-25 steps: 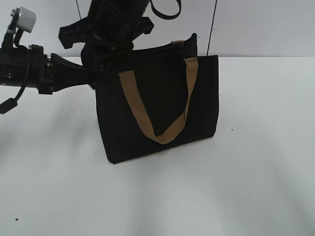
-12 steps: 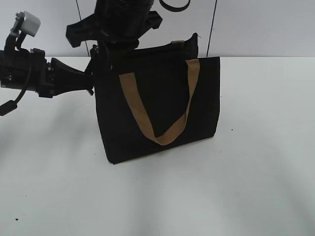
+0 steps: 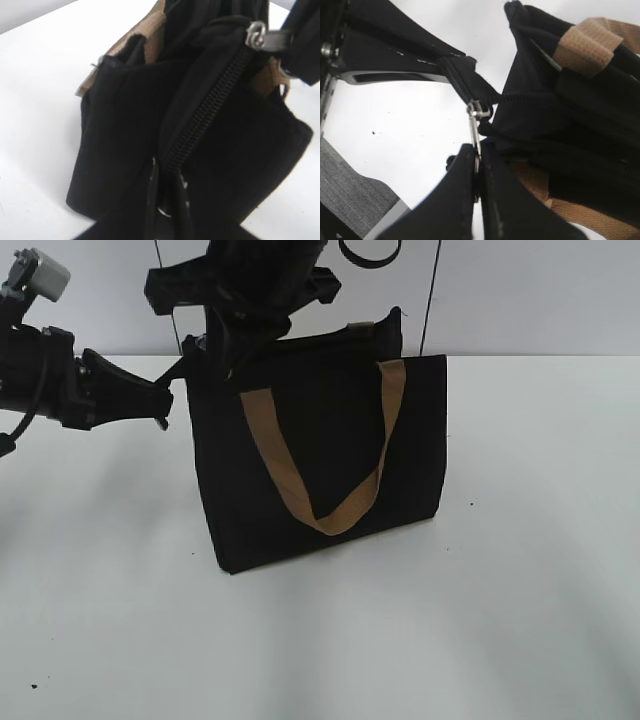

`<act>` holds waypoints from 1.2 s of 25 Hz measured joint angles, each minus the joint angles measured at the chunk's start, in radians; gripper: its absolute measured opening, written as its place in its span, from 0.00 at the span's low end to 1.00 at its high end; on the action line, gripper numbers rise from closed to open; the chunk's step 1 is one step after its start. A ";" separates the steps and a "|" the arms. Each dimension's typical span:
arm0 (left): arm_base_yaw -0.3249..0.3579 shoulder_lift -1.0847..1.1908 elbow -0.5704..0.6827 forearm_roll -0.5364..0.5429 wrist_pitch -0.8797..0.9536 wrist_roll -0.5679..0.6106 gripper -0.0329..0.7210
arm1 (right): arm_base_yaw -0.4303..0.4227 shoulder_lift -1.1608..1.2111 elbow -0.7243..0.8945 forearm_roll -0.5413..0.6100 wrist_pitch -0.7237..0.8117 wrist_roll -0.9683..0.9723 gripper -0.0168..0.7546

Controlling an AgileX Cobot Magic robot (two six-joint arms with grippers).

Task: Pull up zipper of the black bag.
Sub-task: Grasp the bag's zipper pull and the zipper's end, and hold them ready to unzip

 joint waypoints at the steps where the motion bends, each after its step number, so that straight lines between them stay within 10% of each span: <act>1: 0.001 -0.001 0.000 0.003 0.001 -0.003 0.09 | -0.006 0.000 -0.006 0.017 0.007 0.000 0.01; 30: -0.005 -0.019 -0.020 0.016 0.047 -0.152 0.09 | -0.201 0.017 -0.089 0.383 0.076 0.508 0.01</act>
